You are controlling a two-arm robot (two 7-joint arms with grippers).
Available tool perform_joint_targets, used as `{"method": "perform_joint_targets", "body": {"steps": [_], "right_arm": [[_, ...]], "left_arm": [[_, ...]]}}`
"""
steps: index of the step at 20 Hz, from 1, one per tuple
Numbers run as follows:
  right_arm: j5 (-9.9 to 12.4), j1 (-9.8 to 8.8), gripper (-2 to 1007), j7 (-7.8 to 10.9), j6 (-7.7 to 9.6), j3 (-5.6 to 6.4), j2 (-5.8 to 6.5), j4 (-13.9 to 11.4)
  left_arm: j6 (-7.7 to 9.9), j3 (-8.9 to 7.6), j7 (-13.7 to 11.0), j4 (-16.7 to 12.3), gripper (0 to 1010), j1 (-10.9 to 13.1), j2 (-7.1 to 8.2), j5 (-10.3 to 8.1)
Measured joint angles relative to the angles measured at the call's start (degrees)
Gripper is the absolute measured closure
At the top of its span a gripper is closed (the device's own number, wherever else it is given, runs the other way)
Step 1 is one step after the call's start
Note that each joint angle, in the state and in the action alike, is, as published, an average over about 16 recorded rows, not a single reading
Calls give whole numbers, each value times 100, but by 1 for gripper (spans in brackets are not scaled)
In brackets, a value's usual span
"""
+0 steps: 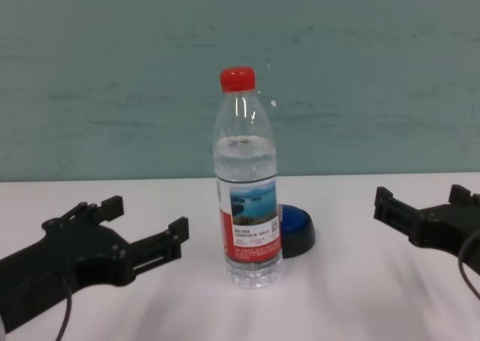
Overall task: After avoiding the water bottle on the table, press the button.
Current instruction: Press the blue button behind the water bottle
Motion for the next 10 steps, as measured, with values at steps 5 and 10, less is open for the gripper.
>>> {"method": "perform_joint_targets", "body": {"steps": [5, 10], "right_arm": [[0, 0, 2, 0, 0, 0, 0, 0], [0, 0, 2, 0, 0, 0, 0, 0]], "left_arm": [[-42, 84, -7, 214, 10, -193, -52, -56], [-58, 145, -21, 342, 10, -318, -99, -102]]}}
